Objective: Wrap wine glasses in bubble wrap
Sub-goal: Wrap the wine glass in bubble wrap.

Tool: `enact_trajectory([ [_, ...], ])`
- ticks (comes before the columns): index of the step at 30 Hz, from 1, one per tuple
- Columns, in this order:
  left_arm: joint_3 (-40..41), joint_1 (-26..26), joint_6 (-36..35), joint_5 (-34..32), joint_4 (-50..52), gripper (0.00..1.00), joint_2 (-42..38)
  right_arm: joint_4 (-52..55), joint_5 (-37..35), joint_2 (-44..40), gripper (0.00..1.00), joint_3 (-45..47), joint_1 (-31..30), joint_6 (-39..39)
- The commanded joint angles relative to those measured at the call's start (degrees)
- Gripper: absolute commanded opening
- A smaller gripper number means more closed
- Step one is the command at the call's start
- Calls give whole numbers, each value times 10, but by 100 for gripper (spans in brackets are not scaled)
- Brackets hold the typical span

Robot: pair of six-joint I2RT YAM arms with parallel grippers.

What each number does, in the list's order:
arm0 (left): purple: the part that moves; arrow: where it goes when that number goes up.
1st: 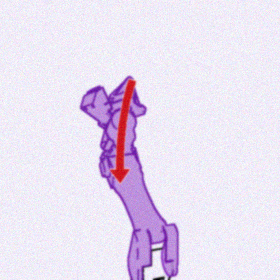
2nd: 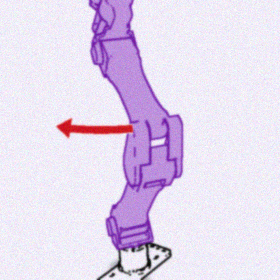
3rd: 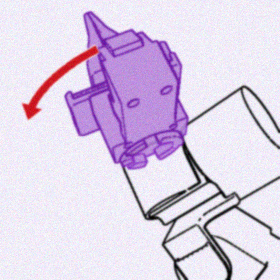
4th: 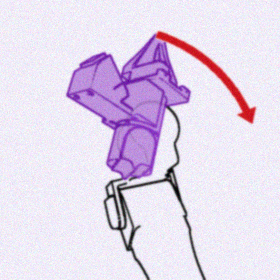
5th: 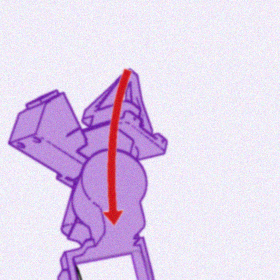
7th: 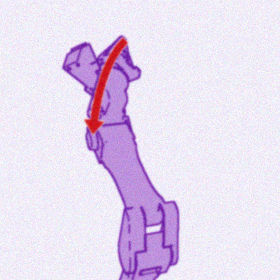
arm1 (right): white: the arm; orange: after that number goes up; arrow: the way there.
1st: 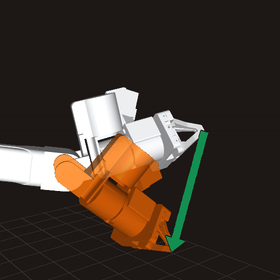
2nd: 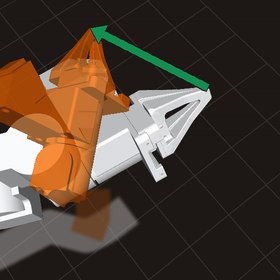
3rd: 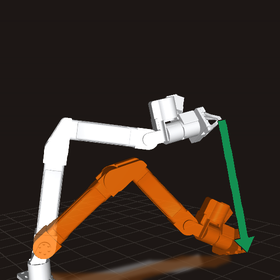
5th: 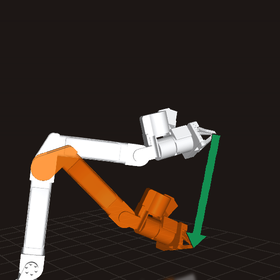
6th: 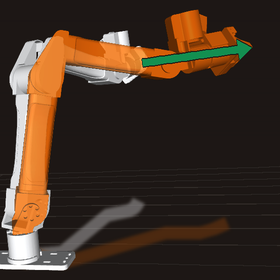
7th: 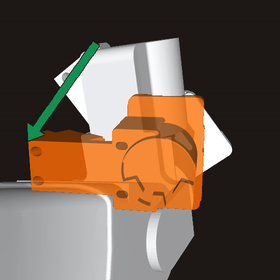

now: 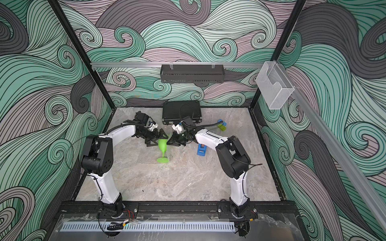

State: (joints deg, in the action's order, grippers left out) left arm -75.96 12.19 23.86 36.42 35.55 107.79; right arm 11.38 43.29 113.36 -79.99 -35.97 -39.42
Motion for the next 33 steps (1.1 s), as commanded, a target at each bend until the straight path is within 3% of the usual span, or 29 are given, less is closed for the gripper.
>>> enact_trajectory([
  [1, 4, -5, -11, 16, 5, 99, -15, 19, -6, 24, 0, -27, -9, 8],
  [14, 22, -17, -17, 35, -1, 98, -45, 37, -11, 54, 0, -65, -20, 17],
  [30, 17, -17, -37, 40, 4, 97, -17, 37, 0, 67, 0, -81, -28, 27],
  [33, 17, -17, -36, 26, 6, 90, -14, 37, 4, 68, 0, -84, -29, 28],
])
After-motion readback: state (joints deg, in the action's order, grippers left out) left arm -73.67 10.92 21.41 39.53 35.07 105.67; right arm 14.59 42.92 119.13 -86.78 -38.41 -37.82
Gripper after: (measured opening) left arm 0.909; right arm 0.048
